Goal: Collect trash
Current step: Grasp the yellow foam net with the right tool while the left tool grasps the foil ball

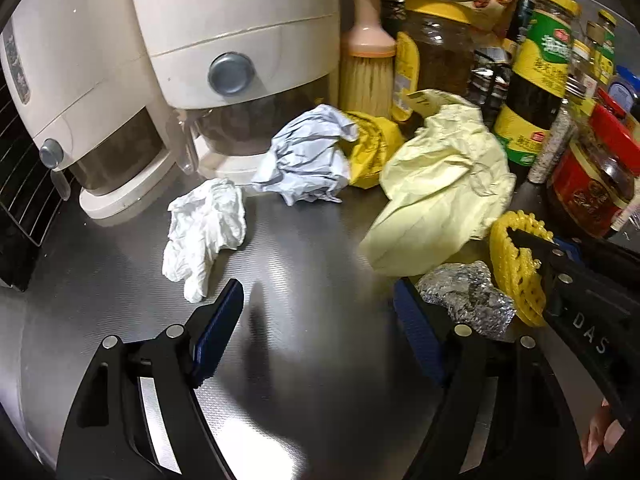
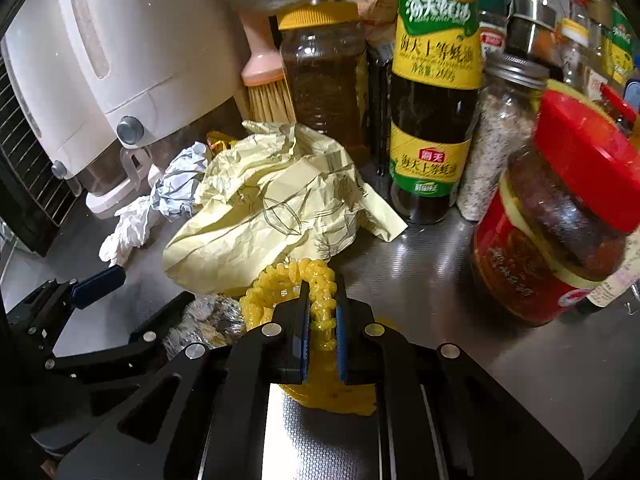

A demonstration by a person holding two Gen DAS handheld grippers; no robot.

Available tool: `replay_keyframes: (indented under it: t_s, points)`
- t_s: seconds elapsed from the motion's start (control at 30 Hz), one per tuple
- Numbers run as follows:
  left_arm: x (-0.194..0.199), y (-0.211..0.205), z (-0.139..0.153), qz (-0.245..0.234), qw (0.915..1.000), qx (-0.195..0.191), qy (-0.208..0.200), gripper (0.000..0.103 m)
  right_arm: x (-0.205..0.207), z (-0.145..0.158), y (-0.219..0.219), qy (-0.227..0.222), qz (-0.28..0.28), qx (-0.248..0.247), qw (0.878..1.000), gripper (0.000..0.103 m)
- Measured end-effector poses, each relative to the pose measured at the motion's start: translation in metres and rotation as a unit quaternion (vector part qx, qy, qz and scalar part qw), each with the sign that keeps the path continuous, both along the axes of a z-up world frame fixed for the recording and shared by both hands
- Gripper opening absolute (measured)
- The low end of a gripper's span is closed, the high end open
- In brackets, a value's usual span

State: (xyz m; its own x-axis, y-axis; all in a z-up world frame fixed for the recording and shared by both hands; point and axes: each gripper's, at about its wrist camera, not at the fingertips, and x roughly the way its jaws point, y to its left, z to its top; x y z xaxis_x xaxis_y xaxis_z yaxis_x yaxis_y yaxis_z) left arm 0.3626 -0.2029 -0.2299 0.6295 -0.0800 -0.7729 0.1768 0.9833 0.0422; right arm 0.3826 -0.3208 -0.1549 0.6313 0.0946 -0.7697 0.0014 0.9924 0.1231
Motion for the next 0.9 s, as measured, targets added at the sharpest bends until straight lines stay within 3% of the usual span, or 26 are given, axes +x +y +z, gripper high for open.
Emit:
replay_keyframes:
  t_s: [0.23,0.47,0.6,0.9]
  points:
    - [-0.01,-0.011,0.008,-0.017,0.9998,-0.005,-0.006,0.075,-0.01,0.006,-0.01,-0.004,-0.012,0.014,1.0,0.011]
    - [-0.033,-0.014,0.016,-0.022,0.9997,-0.006,-0.012,0.082,-0.021,0.01,-0.013,-0.004,-0.012,0.017,1.0,0.011]
    - [-0.047,-0.025,0.024,-0.049,0.9986,-0.013,-0.017,0.085,-0.03,0.014,-0.017,-0.009,-0.02,0.018,1.0,0.011]
    - [-0.042,-0.056,0.017,-0.084,0.9963,-0.013,-0.013,0.085,-0.038,0.006,-0.05,-0.003,-0.05,0.023,0.998,0.011]
